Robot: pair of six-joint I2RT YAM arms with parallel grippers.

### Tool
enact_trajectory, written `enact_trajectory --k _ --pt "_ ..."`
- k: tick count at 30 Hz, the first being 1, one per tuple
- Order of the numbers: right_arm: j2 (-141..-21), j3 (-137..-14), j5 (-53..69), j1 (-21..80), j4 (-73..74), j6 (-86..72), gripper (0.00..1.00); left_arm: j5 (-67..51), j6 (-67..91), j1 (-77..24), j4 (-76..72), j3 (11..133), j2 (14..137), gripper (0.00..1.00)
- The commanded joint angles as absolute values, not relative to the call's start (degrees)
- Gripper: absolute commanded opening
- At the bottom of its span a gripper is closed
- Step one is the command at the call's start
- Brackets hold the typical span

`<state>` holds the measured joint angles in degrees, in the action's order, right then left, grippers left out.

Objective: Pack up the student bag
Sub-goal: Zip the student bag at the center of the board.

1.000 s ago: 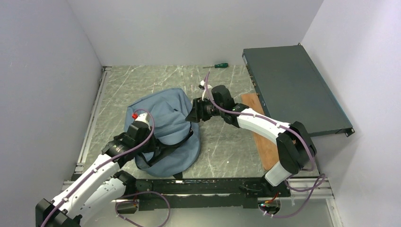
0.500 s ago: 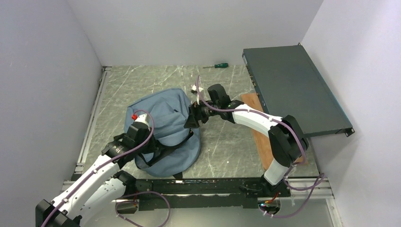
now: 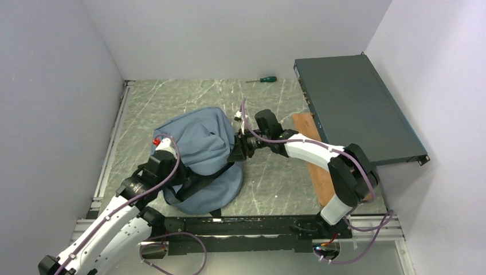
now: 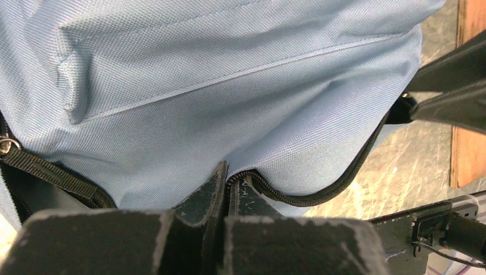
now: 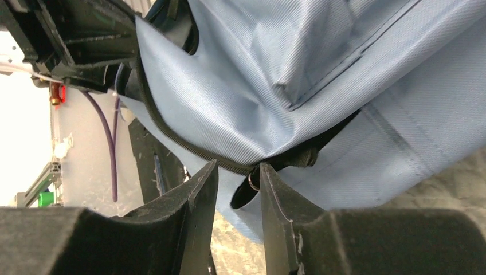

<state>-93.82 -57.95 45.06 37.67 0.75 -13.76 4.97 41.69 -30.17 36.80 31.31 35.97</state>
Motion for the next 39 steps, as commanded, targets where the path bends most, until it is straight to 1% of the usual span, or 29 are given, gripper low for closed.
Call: enact_trajectory --k 1,3,4,7,12,13,20,24,26,28,30,31,33,35,37,39 --pt "-88.90 -56.09 44.44 39.35 -2.99 -13.32 0.33 8.42 43.86 -29.88 35.14 33.78 33.78 0.00" --pt "-88.98 -56.16 42.02 39.48 -2.47 -12.95 0.27 7.70 43.65 -29.88 34.74 33.96 34.13 0.00" --pt "-88.85 -56.04 40.43 39.71 -2.39 -12.69 0.26 7.42 43.48 -29.88 34.72 34.15 34.41 0.00" --pt "-87.64 -55.72 33.58 40.81 -1.21 -10.06 0.32 7.13 42.92 -29.88 35.17 34.53 35.25 0.00" --pt "-86.28 -55.81 27.40 42.54 -0.26 -5.54 0.33 6.34 43.06 -29.88 34.92 33.91 34.76 0.00" --pt "-86.45 -56.35 26.15 42.80 1.76 -4.46 0.33 6.22 43.11 -29.88 34.83 33.78 34.76 0.00" --pt "-85.65 -56.90 21.21 44.78 5.90 0.77 0.33 5.92 43.00 -29.88 34.89 33.95 35.35 0.00" --pt "-86.08 -57.00 20.76 44.95 5.55 1.19 0.25 5.72 43.15 -29.88 34.78 33.84 35.28 0.00" --pt "-86.48 -57.57 20.49 45.46 5.36 0.97 0.18 5.70 43.28 -29.88 34.87 33.85 35.19 0.00" --pt "-86.73 -57.70 18.62 46.26 5.13 1.16 0.16 5.53 43.40 -29.88 34.98 33.99 35.17 0.00" --pt "-86.54 -57.22 16.37 47.06 4.51 1.50 0.16 5.30 43.50 -29.87 35.06 34.10 35.22 0.00" --pt "-86.36 -56.95 15.38 47.37 4.10 1.62 0.18 5.34 43.51 -29.88 35.07 34.18 35.09 0.00" --pt "-85.67 -56.11 13.01 48.06 2.93 1.77 0.27 5.32 43.51 -29.88 35.28 34.27 35.07 0.00" --pt "-85.05 -55.17 10.02 48.94 2.08 2.38 0.28 5.38 43.42 -29.88 35.33 34.36 35.06 0.00" --pt "-84.80 -54.15 6.96 49.79 1.08 3.02 0.25 5.37 43.42 -29.88 35.33 34.37 34.98 0.00" --pt "-84.87 -53.55 4.55 50.31 0.33 3.23 0.18 5.28 43.50 -29.88 35.25 34.50 35.01 0.00"
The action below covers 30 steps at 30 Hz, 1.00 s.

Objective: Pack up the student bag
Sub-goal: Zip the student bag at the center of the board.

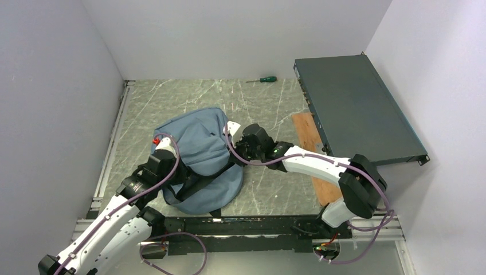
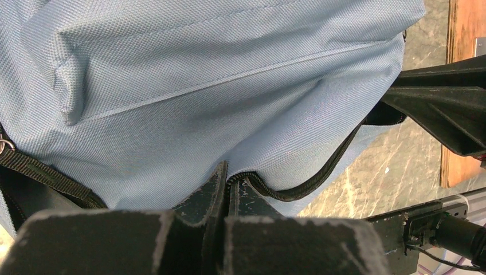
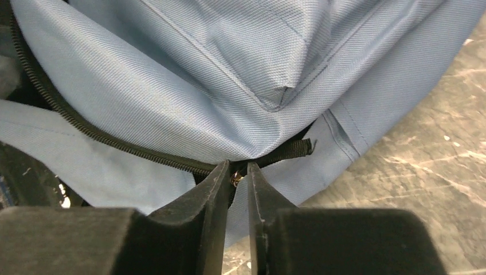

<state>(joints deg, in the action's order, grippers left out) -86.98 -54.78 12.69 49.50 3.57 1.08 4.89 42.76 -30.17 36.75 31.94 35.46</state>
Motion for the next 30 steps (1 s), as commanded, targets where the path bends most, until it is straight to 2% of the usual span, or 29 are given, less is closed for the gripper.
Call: enact_trajectory --k 1,4,8,9,11,12,14,17,18,22,25,27,30 --pt "-84.82 -53.19 2.73 50.79 -0.47 3.29 0.14 5.29 43.63 -29.88 35.18 34.46 35.04 0.00" --pt "-84.55 -52.62 -6.14 52.72 -2.67 3.37 0.00 5.30 43.72 -29.88 35.36 34.54 35.18 0.00" --pt "-81.73 -52.94 -9.72 53.48 -1.33 0.30 0.00 3.70 42.38 -29.88 35.89 34.63 35.62 0.00" --pt "-80.61 -53.00 -7.91 53.46 -0.54 -2.27 0.00 1.58 40.40 -29.88 35.16 34.67 35.68 0.08" --pt "-78.39 -52.79 -2.76 53.44 0.92 -6.96 0.00 -1.25 37.80 -29.88 34.23 34.74 34.37 0.42" --pt "-77.65 -52.37 0.22 53.36 0.98 -9.67 0.00 -2.36 36.55 -29.88 33.37 34.72 33.17 0.55" --pt "-76.78 -51.21 4.94 53.35 -0.50 -14.55 0.00 -4.34 34.14 -29.86 31.79 35.83 31.57 0.68" --pt "-76.75 -48.09 9.18 53.35 -6.15 -20.04 0.00 -4.12 34.94 -29.84 32.92 42.16 34.48 0.94" --pt "-76.87 -47.17 9.40 53.35 -7.64 -21.17 0.00 -4.02 36.36 -29.88 33.11 44.49 36.70 0.97" --pt "-75.49 -45.03 8.94 53.35 -10.78 -22.03 0.00 -9.17 40.48 -29.80 35.53 54.99 48.99 0.93" --pt "-74.93 -45.00 7.91 53.31 -10.37 -20.32 0.00 -17.82 34.75 -29.84 38.76 63.34 57.96 0.96" --pt "-75.07 -45.84 7.43 53.26 -8.88 -18.73 0.00 -20.59 31.18 -29.88 39.22 62.96 58.28 1.00" --pt "-74.69 -45.83 7.58 53.18 -8.73 -17.86 0.00 -17.07 29.31 -29.88 38.75 57.17 52.87 1.00"
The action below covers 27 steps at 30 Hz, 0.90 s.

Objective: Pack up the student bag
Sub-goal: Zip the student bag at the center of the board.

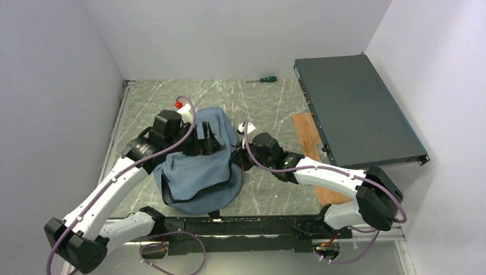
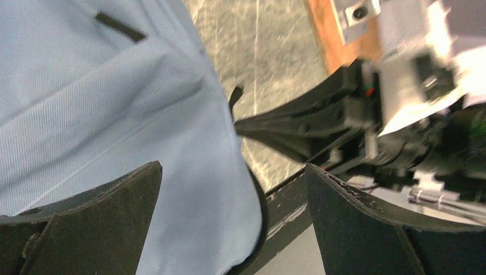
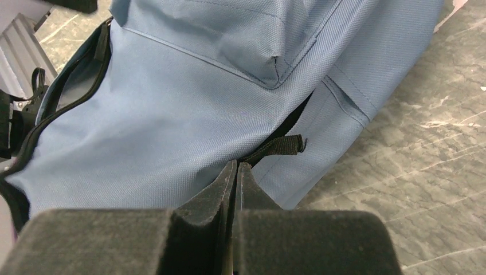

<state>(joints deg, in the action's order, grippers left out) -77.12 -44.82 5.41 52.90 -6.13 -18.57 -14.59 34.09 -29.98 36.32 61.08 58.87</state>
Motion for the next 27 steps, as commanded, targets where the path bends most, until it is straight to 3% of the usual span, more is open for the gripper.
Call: enact_trajectory --k 1,4,9,13,16,22,24,27 --pt "-74.58 -45.84 7.87 53.17 -8.51 -17.72 0.00 -15.82 29.35 -29.84 37.48 55.09 50.96 1.00" --pt "-73.79 -45.41 8.68 53.17 -8.52 -17.75 0.00 -8.62 31.06 -29.80 36.07 53.98 50.32 0.99" --pt "-74.64 -45.51 9.10 53.17 -8.95 -17.12 0.00 -1.58 28.91 -29.88 37.00 62.53 64.39 0.92" --pt "-75.11 -45.80 9.21 53.17 -9.13 -16.43 0.00 2.13 23.15 -31.66 39.53 71.19 76.15 1.00" --pt "-74.96 -45.37 8.81 53.17 -9.29 -16.00 0.00 8.57 20.03 -35.14 41.82 76.03 83.23 1.00" --pt "-75.15 -45.42 8.72 53.17 -9.42 -15.30 0.00 8.02 19.69 -37.52 42.01 76.93 88.66 0.99" --pt "-75.14 -45.05 8.42 53.17 -9.74 -15.17 0.00 7.60 19.44 -37.66 39.93 75.85 89.36 0.87" --pt "-75.09 -44.76 8.35 53.17 -9.40 -14.41 0.00 11.49 18.86 -37.33 38.12 76.23 91.64 0.52"
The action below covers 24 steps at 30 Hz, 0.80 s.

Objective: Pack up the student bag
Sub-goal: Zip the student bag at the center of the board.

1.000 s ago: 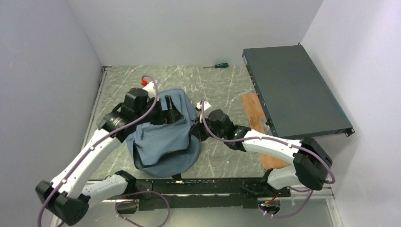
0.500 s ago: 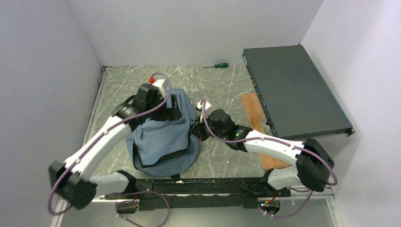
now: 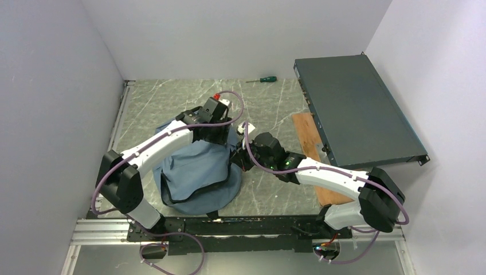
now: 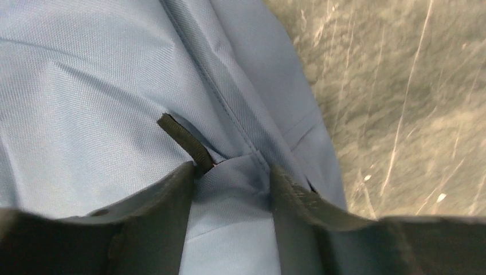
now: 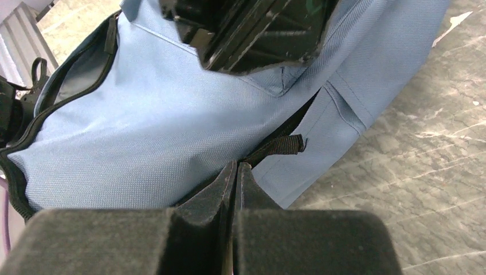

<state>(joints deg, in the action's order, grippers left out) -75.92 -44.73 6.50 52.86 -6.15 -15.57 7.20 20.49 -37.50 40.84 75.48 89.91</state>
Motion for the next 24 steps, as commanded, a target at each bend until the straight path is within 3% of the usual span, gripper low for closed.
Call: enact_trajectory --k 1,3,4,14,19,24 --pt "-74.90 -44.62 8.47 53.17 -9.06 -14.02 0.00 12.96 18.81 -36.70 37.79 76.86 92.35 0.37" --pt "-74.01 -44.10 8.99 53.17 -8.57 -13.29 0.00 13.74 19.00 -35.03 37.24 78.45 93.62 0.04" --pt "-73.43 -43.73 9.81 53.16 -8.49 -13.01 0.00 13.74 18.99 -34.31 37.22 79.56 94.06 0.00" --pt "-68.74 -40.70 21.68 55.86 -10.78 -15.73 0.00 26.60 15.57 -33.31 24.05 82.09 94.69 0.00" --pt "-64.46 -39.51 24.92 57.41 -14.34 -23.39 0.00 27.00 12.90 -32.42 18.58 83.24 96.33 0.00" --pt "-59.49 -41.54 4.74 54.61 -3.48 -24.83 0.00 21.74 11.83 -32.08 20.71 84.55 94.72 0.00"
